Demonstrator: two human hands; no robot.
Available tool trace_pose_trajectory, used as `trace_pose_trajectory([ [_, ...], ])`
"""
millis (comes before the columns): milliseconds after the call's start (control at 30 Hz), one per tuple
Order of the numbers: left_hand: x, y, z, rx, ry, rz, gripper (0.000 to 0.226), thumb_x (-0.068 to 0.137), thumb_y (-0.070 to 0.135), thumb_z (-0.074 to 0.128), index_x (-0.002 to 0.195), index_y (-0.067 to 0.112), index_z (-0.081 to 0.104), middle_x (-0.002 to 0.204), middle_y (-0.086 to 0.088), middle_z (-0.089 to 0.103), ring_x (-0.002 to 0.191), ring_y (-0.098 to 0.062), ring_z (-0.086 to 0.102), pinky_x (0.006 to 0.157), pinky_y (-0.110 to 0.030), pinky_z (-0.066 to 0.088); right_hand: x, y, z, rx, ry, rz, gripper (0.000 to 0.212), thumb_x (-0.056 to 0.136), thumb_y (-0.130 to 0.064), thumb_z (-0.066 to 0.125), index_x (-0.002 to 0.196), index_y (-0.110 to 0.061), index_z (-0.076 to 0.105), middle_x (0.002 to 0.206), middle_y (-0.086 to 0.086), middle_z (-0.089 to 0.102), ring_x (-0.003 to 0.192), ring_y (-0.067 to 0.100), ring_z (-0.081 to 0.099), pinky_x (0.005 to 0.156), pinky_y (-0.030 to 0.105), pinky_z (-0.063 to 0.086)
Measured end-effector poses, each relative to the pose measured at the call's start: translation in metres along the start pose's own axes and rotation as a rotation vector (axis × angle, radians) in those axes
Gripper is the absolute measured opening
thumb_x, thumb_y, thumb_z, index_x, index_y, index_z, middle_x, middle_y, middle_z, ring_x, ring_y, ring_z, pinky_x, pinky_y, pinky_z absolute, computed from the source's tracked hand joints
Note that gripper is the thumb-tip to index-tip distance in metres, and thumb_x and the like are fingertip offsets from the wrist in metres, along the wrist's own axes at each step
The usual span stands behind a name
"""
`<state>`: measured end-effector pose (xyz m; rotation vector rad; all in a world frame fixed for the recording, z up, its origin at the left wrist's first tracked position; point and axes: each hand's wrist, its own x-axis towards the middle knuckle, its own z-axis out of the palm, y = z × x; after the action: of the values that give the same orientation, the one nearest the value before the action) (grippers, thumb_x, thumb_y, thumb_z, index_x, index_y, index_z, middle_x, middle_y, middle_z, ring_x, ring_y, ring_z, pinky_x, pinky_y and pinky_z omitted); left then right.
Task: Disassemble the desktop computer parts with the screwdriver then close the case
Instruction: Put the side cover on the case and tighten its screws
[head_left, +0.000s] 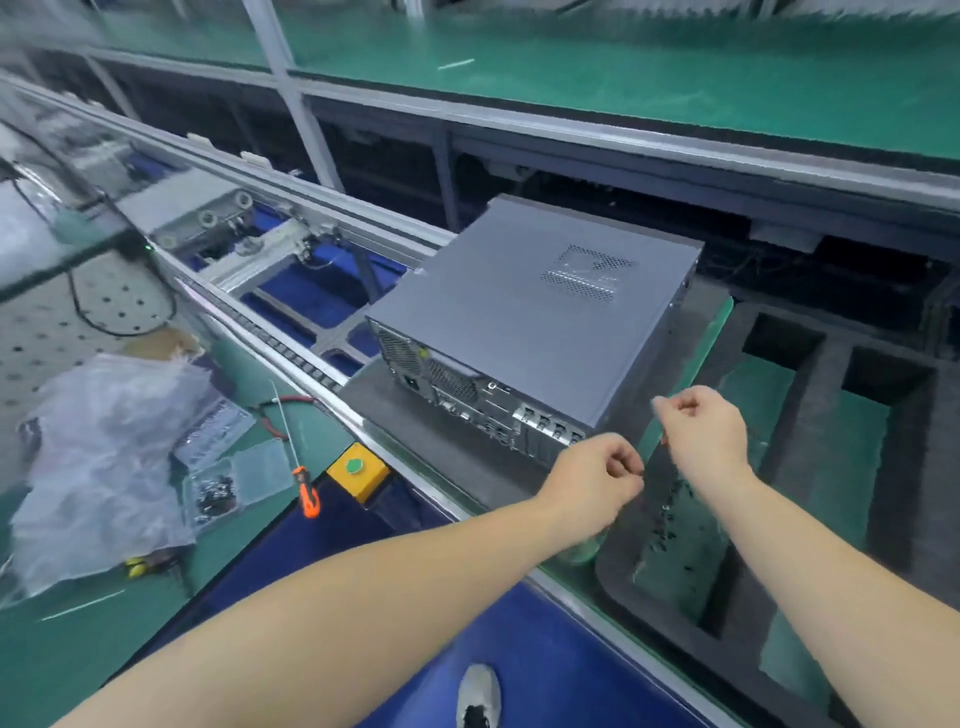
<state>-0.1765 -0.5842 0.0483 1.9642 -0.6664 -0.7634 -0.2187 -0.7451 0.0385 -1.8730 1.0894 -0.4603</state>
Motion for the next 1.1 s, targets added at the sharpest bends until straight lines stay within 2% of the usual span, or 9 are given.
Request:
trace_pose_trajectory([
  [100,-0.012,0.006,-0.018,-0.043,0.022,0.043,0.016,0.090,0.016,0.065,0.090,0.032,0.068,0.074,0.015,0.060,0.061,0.005,0.052,0.061,-0.009,0.044,-0.017,-0.035,0.005,0.012,0.132,-0.128,0.040,0.102,-0.044,0.053,0.072,-0.018,0.049,0.069,-0.001,0.056,0.067,0.012,0.050,0.057,0.029,0.033],
  [233,-0.018,0.013,-0.058,-0.172,0.175,0.070,0.013,0.091,0.020,0.063,0.092,0.031,0.069,0.079,0.013,0.065,0.064,0.005,0.055,0.064,-0.010,0.046,-0.042,-0.086,0.022,-0.056,0.086,-0.299,0.050,0.107,-0.043,0.040,0.068,-0.013,0.034,0.062,0.005,0.045,0.058,0.019,0.040,0.053,0.033,0.029],
  [333,-0.019,0.002,-0.111,-0.301,0.343,0.015,0.009,0.094,0.020,0.061,0.095,0.023,0.069,0.088,0.002,0.071,0.080,-0.013,0.066,0.083,-0.034,0.059,-0.062,-0.123,0.056,-0.149,-0.076,-0.341,0.043,0.108,-0.036,0.042,0.073,-0.012,0.040,0.069,0.005,0.051,0.065,0.020,0.045,0.054,0.032,0.028],
  [433,-0.033,-0.027,-0.171,-0.409,0.441,-0.021,0.007,0.092,0.022,0.062,0.089,0.020,0.068,0.090,-0.009,0.074,0.085,-0.030,0.071,0.082,-0.054,0.060,-0.088,-0.154,0.115,-0.184,-0.286,-0.308,0.032,0.106,-0.033,0.051,0.084,-0.011,0.055,0.076,0.002,0.059,0.076,0.029,0.053,0.057,0.032,0.031],
  [533,-0.059,-0.074,-0.236,-0.373,0.497,-0.033,0.007,0.088,0.026,0.067,0.082,0.024,0.068,0.085,-0.005,0.074,0.086,-0.029,0.072,0.084,-0.050,0.059,-0.124,-0.176,0.183,-0.050,-0.445,-0.208,0.032,0.103,-0.032,0.062,0.081,-0.009,0.060,0.062,0.006,0.062,0.060,0.028,0.055,0.057,0.032,0.039],
  [633,-0.096,-0.129,-0.300,-0.389,0.530,-0.070,0.008,0.090,0.018,0.068,0.084,0.023,0.067,0.083,-0.004,0.069,0.077,-0.020,0.065,0.080,-0.046,0.061,-0.170,-0.195,0.257,0.092,-0.627,-0.076,0.033,0.104,-0.027,0.063,0.077,-0.010,0.054,0.058,0.009,0.052,0.045,0.020,0.046,0.044,0.027,0.033],
  [767,-0.145,-0.203,-0.375,-0.393,0.566,-0.112,0.009,0.095,0.011,0.066,0.099,0.013,0.073,0.087,-0.002,0.070,0.077,-0.013,0.063,0.080,-0.037,0.058,-0.228,-0.219,0.354,0.167,-0.812,0.043,0.028,0.106,-0.026,0.061,0.084,-0.010,0.054,0.059,0.003,0.050,0.045,0.014,0.044,0.040,0.023,0.030],
  [933,-0.199,-0.280,-0.439,-0.332,0.625,-0.203,0.004,0.095,0.012,0.067,0.095,0.013,0.071,0.086,-0.001,0.072,0.075,-0.013,0.065,0.065,-0.020,0.054,-0.297,-0.234,0.448,0.142,-0.947,0.128,0.029,0.108,-0.029,0.056,0.086,-0.010,0.059,0.058,0.002,0.052,0.045,0.014,0.045,0.042,0.024,0.031],
  [1100,-0.232,-0.338,-0.449,-0.333,0.644,-0.294,0.016,0.097,0.008,0.062,0.086,0.017,0.070,0.076,0.004,0.071,0.064,-0.004,0.062,0.058,-0.014,0.049,-0.334,-0.223,0.500,0.069,-1.046,0.156,0.032,0.109,-0.029,0.052,0.082,-0.013,0.056,0.053,-0.002,0.049,0.043,0.013,0.043,0.041,0.022,0.029],
])
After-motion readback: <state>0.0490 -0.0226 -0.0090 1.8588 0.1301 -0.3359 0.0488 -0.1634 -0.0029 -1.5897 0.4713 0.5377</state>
